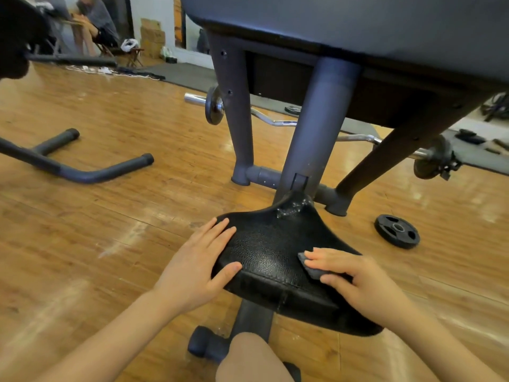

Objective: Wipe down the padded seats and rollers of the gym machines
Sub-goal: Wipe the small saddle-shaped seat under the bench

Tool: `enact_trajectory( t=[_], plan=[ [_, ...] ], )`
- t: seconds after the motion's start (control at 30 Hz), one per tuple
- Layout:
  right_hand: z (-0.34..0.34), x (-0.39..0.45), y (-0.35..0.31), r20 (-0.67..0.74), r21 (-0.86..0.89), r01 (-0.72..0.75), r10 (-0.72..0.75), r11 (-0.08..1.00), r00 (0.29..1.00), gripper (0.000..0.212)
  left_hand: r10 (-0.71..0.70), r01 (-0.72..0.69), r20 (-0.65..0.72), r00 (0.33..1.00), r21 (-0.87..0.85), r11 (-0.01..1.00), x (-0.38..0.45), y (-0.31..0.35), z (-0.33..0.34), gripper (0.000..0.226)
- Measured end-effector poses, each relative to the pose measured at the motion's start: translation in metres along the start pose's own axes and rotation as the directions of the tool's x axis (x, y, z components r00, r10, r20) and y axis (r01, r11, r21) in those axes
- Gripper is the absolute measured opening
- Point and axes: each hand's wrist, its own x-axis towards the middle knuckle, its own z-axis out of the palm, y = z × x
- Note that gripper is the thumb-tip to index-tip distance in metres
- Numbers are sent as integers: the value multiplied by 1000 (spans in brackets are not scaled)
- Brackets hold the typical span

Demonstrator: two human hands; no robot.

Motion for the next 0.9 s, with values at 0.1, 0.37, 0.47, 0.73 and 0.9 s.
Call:
enact_trajectory(
  t=[0.1, 0.37, 0.47, 0.73, 0.9],
  plan=[
    [6, 5, -8, -7, -54, 28, -28, 998, 1000, 46, -21, 21, 1, 1000, 6, 1000, -2, -1, 0, 91],
    [35, 65, -48, 187, -141, 207, -179, 968, 966, 39, -46, 45, 31, 998, 29, 999, -1, 3, -3, 94],
    [36, 91, -42, 185, -114, 172, -149, 978, 971, 38, -47, 46, 28, 998, 35, 998, -1, 3, -1, 92],
    [37, 98, -32, 159, -186, 148, -119, 971, 980, 42, -138, 138, 3, 990, -49, 989, 2, -4, -3, 103],
    [32, 72, -27, 180, -113, 214, -192, 970, 965, 40, -147, 155, 100, 984, -70, 985, 18, -13, -11, 116]
  ],
)
